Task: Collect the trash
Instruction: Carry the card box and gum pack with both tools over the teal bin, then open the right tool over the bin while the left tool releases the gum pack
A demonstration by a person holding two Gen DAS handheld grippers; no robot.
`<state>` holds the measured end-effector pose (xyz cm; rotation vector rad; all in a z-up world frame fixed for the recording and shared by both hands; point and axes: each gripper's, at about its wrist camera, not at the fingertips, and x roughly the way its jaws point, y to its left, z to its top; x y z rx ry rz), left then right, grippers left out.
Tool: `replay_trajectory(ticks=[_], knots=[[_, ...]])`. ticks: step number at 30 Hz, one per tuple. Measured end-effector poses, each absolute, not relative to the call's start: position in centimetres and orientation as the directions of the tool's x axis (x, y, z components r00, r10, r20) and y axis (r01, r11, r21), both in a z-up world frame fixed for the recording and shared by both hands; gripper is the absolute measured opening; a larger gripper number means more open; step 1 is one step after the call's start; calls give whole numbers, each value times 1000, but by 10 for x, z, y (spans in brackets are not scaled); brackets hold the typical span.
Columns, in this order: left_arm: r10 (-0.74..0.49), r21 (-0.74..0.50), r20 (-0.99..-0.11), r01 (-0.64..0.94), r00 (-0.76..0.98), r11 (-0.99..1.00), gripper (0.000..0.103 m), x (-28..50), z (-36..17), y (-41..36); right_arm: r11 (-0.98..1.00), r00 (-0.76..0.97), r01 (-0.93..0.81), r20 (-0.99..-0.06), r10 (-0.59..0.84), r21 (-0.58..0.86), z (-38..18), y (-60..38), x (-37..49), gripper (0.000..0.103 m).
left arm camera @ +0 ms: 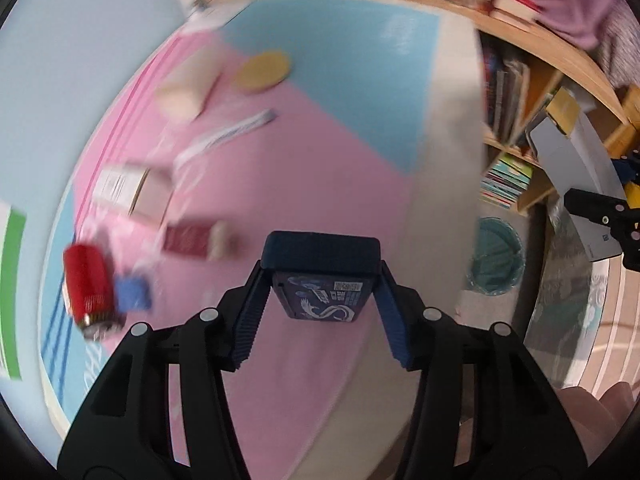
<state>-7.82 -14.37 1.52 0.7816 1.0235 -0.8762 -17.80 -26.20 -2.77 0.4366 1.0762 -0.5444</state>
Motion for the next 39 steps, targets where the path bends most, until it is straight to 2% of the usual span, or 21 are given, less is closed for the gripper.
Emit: replay_trajectory(ticks=[15, 25, 32, 33, 35, 37, 39], knots=[[-284, 149, -940, 976, 190, 157, 51, -233, 7, -290, 613, 324, 781, -918, -231, 121, -46, -338, -352, 62], [-220, 112, -969, 994, 109, -2, 50, -308, -32, -351, 527, 304, 832, -938, -169, 175, -78, -373, -420, 62], [-149, 41, -989, 995, 28, -87, 51, -341, -65, -373, 483, 324, 845, -938, -122, 229, -96, -386, -443, 64], [-137, 40, -990, 994, 26, -102, 53, -346, -70, -376, 478, 335, 844, -935, -116, 243, -98, -389, -447, 65], [-138, 70, -989, 990, 52, -125, 83, -355, -76, -380, 469, 345, 845, -932, -113, 256, -98, -393, -452, 77], [-166, 113, -982, 980, 86, -162, 89, -365, -77, -384, 464, 352, 849, -926, -135, 254, -93, -396, -458, 80], [-156, 95, -985, 981, 69, -167, 89, -367, -79, -389, 456, 347, 854, -927, -144, 249, -92, -400, -463, 81]])
